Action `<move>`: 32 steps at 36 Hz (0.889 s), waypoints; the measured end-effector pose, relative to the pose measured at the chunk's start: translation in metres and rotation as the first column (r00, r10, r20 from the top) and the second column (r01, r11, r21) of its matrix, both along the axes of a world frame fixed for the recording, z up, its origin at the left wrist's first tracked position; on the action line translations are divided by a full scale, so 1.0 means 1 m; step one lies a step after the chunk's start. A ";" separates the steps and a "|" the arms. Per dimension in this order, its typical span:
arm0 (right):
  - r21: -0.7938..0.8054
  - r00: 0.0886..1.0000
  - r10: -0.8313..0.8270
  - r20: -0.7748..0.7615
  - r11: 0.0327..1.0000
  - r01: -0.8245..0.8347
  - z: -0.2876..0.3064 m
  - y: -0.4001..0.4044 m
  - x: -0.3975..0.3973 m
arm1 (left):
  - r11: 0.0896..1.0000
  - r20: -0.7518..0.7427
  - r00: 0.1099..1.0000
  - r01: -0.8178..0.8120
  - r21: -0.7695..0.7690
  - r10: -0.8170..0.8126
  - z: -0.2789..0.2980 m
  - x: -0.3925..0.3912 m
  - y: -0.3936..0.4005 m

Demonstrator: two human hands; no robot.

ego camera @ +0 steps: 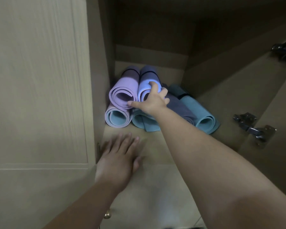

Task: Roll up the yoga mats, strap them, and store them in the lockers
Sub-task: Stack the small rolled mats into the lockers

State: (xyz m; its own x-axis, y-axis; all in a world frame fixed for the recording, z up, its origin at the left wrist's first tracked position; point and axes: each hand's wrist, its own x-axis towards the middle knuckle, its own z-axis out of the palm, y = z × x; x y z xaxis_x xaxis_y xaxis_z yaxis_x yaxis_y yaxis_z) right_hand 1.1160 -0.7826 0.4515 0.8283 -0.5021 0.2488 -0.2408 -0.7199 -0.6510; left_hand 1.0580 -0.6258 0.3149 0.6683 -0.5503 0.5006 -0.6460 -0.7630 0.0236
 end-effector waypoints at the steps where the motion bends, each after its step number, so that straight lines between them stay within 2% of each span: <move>1: -0.005 1.000 -0.006 -0.014 1.000 0.006 0.001 -0.001 0.003 | 1.000 -0.003 1.000 0.002 -0.007 -0.002 0.001 -0.001 0.000; 6: -0.101 0.999 -0.052 0.006 0.994 0.052 -0.001 0.005 0.014 | 1.000 -0.051 0.999 -0.002 -0.003 0.002 0.004 -0.003 0.000; 11: -0.076 0.991 -0.090 0.104 0.992 0.098 -0.007 0.009 0.017 | 0.999 -0.090 0.996 -0.016 0.032 0.019 0.006 -0.003 0.000; 21: 0.005 0.953 0.047 0.300 0.999 -0.050 -0.024 0.006 -0.003 | 0.997 -0.128 0.992 -0.009 0.075 0.019 0.007 -0.004 -0.001; 27: -0.006 0.976 0.062 0.210 0.998 -0.062 -0.006 0.007 0.007 | 0.998 -0.116 0.993 -0.008 0.066 0.016 0.008 -0.004 0.000; 32: -0.032 0.982 0.152 0.109 0.988 -0.150 0.002 -0.001 -0.003 | 0.995 -0.152 0.988 0.010 0.100 0.005 0.010 -0.003 0.001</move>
